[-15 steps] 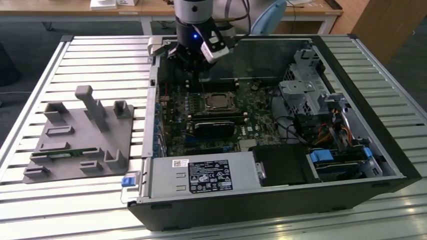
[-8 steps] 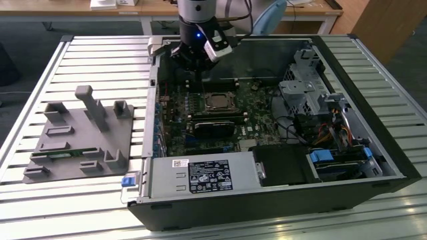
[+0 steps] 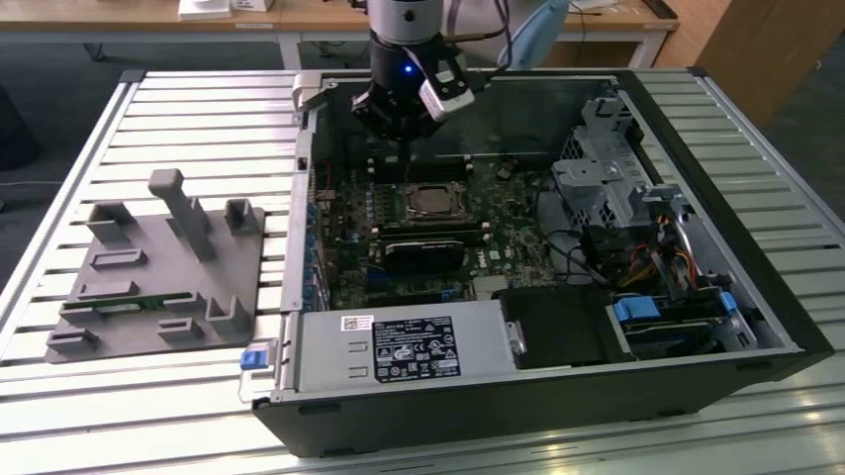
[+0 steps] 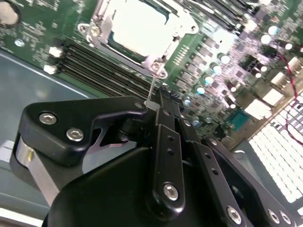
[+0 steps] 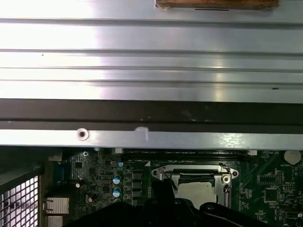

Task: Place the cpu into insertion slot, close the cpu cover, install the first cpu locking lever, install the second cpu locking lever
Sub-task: 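Install the first cpu locking lever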

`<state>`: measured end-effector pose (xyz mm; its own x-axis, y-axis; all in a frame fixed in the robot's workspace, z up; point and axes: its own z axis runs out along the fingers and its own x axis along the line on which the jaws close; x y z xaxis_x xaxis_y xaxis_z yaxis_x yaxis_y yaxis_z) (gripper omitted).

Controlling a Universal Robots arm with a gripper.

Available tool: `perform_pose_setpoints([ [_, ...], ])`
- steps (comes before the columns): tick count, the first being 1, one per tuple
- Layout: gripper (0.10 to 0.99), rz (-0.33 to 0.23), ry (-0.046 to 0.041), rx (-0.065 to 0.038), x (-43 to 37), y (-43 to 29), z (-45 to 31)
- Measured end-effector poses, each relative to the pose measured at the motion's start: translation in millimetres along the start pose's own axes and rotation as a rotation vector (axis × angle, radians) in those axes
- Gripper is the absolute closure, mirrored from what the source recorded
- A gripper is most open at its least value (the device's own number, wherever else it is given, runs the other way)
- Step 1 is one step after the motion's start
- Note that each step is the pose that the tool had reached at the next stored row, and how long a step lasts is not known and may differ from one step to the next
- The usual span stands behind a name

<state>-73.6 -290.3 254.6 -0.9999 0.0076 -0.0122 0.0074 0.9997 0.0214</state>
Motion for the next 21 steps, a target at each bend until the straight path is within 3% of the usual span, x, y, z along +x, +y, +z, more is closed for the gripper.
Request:
perform_pose_setpoints([
  [3,0.969,0.0,0.0,0.0,-6.9,0.1,0.1],
  [6,0.969,0.0,-0.0001,-0.001,-8.1,0.0,0.1],
  [9,0.969,0.001,0.0003,-0.034,-8.1,-0.1,0.2],
  [10,0.969,0.001,0.0004,-0.041,-8.1,-0.3,0.5],
  [14,0.969,0.001,0.0003,-0.042,-10.7,-0.3,2.0],
  [21,0.969,-0.017,0.0011,-0.045,-12.9,-0.7,11.5],
])
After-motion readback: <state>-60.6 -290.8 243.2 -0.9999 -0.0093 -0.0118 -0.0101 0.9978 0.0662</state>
